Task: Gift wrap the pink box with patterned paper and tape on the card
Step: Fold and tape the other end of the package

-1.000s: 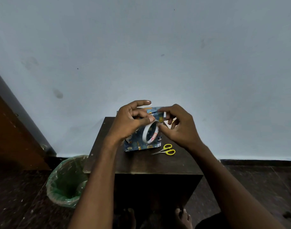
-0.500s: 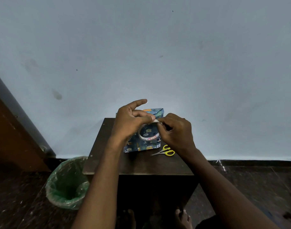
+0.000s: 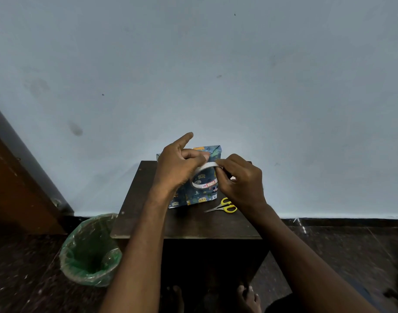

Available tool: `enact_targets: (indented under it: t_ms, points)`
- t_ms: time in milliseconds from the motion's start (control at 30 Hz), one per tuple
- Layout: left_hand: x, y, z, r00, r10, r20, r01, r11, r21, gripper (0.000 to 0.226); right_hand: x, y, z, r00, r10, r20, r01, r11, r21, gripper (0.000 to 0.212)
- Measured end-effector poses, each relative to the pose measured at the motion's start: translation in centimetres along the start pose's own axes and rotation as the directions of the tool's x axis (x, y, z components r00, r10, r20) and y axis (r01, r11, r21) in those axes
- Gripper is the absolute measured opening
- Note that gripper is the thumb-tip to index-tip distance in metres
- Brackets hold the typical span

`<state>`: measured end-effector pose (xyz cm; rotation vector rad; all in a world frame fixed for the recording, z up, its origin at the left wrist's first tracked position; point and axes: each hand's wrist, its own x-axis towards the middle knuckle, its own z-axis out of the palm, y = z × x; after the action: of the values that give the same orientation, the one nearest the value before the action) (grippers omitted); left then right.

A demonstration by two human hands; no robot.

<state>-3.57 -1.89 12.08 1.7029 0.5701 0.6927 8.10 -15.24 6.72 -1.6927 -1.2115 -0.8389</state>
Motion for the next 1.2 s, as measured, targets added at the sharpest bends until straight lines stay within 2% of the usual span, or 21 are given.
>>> enact_targets:
  t_ms: [100,167,233,333,433,500,733,867,1067,1100,1133,1200]
  points:
    - [0.0,0.2,0.0,1.0,0.013,-0.005,-0.013,1.0,-0.017,0.065,0.4,0.4,-0.2,0.999,0.019,0.047,-0.02,1.0,0.019,0.011]
    - [-0.1,0.4,-0.1,1.0,0.016,-0.008,-0.016,1.0,-0.024,0.064,0.5,1.3,-0.4,0.986,0.096,0.133,-0.094,0.995,-0.022,0.014]
    - [0.0,0.3,-0.3,0.999,0.022,-0.028,-0.023,1.0,-0.018,0.062,0.3,3.0,-0.6,0.946,0.216,0.243,-0.199,0.975,-0.095,0.015]
    - [0.1,0.2,-0.2,0.997,0.04,-0.071,-0.04,0.999,0.003,0.061,-0.1,5.7,-0.6,0.821,0.415,0.391,-0.348,0.908,-0.232,0.004]
    - [-0.2,0.4,0.3,0.995,0.063,-0.083,-0.058,0.997,0.057,0.063,-1.2,8.3,0.1,0.643,0.615,0.456,-0.452,0.786,-0.423,0.02]
    - [-0.5,0.6,0.6,0.992,0.085,-0.097,-0.072,0.989,0.127,0.064,-1.9,9.4,0.8,0.543,0.699,0.466,-0.501,0.715,-0.488,0.013]
    - [0.0,-0.1,1.0,0.981,0.127,-0.146,-0.096,0.974,0.204,0.064,-4.1,12.4,3.7,0.366,0.822,0.436,-0.672,0.557,-0.488,0.026]
    - [0.0,-0.2,0.9,0.979,0.14,-0.147,-0.106,0.97,0.22,0.061,-3.6,11.8,3.3,0.356,0.831,0.427,-0.679,0.545,-0.493,0.029]
    - [-0.1,-0.3,0.9,0.978,0.148,-0.145,-0.12,0.975,0.185,0.046,-2.8,9.6,1.2,0.325,0.841,0.433,-0.628,0.534,-0.565,0.022]
    - [-0.2,-0.3,0.8,0.98,0.146,-0.139,-0.122,0.978,0.171,0.044,-2.5,9.1,0.9,0.346,0.842,0.415,-0.62,0.537,-0.573,0.026]
    - [-0.2,-0.3,0.7,0.981,0.143,-0.131,-0.122,0.98,0.157,0.041,-2.1,8.5,0.7,0.402,0.836,0.374,-0.608,0.549,-0.574,0.028]
    - [-0.4,-0.1,0.4,0.986,0.129,-0.109,-0.114,0.984,0.14,0.036,-0.5,6.9,0.4,0.591,0.78,0.207,-0.645,0.611,-0.459,0.018]
